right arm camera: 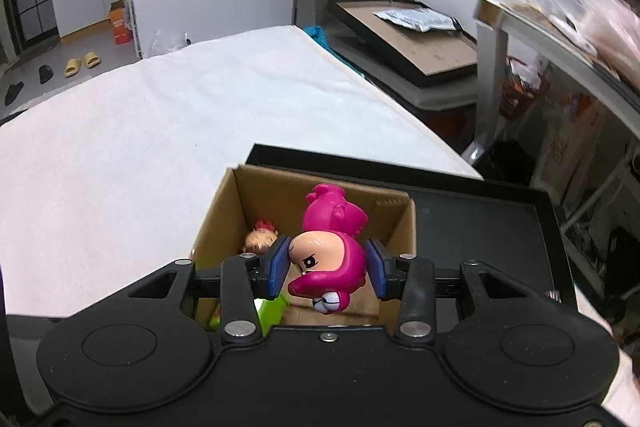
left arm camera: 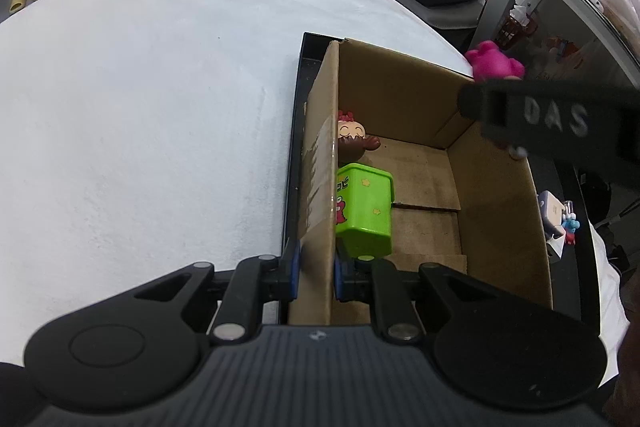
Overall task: Organize rigid objects
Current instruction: 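Lower the pink figure into the cardboard box and open the right gripper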
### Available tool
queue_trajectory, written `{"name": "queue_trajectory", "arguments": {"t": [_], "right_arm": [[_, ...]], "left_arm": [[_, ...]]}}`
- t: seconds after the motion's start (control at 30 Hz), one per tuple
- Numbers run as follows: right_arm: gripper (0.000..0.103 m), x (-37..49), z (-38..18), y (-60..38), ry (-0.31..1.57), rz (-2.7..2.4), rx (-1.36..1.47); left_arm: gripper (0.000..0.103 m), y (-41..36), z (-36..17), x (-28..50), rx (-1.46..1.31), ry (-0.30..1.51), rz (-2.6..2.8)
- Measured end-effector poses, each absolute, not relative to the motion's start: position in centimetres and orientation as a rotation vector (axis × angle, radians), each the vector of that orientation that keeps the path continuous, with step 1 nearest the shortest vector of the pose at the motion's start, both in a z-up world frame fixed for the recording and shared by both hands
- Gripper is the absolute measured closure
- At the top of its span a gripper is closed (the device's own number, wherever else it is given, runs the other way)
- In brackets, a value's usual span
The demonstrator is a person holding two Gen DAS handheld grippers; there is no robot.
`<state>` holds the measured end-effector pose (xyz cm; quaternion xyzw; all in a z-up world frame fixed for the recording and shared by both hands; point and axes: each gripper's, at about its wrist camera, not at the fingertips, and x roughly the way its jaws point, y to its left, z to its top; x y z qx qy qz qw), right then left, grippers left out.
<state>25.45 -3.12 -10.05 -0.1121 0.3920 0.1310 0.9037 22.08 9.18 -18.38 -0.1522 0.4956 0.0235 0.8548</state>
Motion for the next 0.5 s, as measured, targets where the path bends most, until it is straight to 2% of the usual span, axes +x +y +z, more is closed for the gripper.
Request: {"name": "queue_trajectory", "arguments": {"t": [0.07, 0.17, 0.2, 0.43, 0.5], "right_arm": [[0.059, 25.7, -9.9, -2.6, 0.795, 0.275, -0.249], [0.03, 25.8, -9.9, -2.0, 0.765, 0.272, -0.298], [0.026, 25.6, -9.8, -2.0, 0.753, 0.274, -0.303], [0.025, 25.2, -10.1, -3.8, 0.785, 0.244, -0.291], [0.022, 24.9, -10.1, -4.7, 0.788, 0.227, -0.28]], "left_arm": [[0.088, 9.3, -18.4, 22.1, -0.321, 1.041, 0.048], [0.087, 9.4, -18.4, 22.1, -0.326, 1.039, 0.046], [0.087, 9.4, -18.4, 22.1, -0.327, 1.038, 0.046], [0.087, 9.2, -18.4, 21.9, -0.318, 1.037, 0.047], [0.087, 9.1, -18.3, 21.9, -0.313, 1.037, 0.048]]}}
